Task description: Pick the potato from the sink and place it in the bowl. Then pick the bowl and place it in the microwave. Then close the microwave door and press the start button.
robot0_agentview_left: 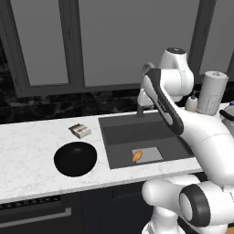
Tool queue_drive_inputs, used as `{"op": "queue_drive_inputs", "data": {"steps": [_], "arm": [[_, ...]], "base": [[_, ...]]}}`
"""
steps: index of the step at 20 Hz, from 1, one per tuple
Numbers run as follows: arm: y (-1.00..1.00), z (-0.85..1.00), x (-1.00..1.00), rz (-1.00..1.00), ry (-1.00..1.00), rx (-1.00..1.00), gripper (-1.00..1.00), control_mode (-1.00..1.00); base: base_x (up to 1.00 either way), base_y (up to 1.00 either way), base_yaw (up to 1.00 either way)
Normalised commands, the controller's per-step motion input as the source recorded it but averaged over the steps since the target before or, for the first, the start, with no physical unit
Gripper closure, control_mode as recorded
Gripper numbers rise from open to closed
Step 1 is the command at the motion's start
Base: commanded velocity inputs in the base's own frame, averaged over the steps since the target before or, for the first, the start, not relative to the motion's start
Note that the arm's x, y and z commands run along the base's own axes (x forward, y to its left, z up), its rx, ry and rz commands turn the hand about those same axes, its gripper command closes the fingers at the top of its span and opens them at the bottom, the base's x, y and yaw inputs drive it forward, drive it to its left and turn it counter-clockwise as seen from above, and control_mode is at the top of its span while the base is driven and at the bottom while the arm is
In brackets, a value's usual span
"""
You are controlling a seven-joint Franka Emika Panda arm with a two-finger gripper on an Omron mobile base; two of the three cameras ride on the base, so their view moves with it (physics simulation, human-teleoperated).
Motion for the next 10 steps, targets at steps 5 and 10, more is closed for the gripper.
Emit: {"op": "queue_drive_inputs", "data": {"steps": [5, 10], "arm": [[0.0, -0.1, -0.56, 0.0, 0.03, 0.0, -1.0, -1.0], [0.02, -0.74, -0.31, 0.0, 0.11, 0.0, -1.0, -1.0]], "base": [[0.0, 0.0, 0.0], [0.0, 0.0, 0.0]]}}
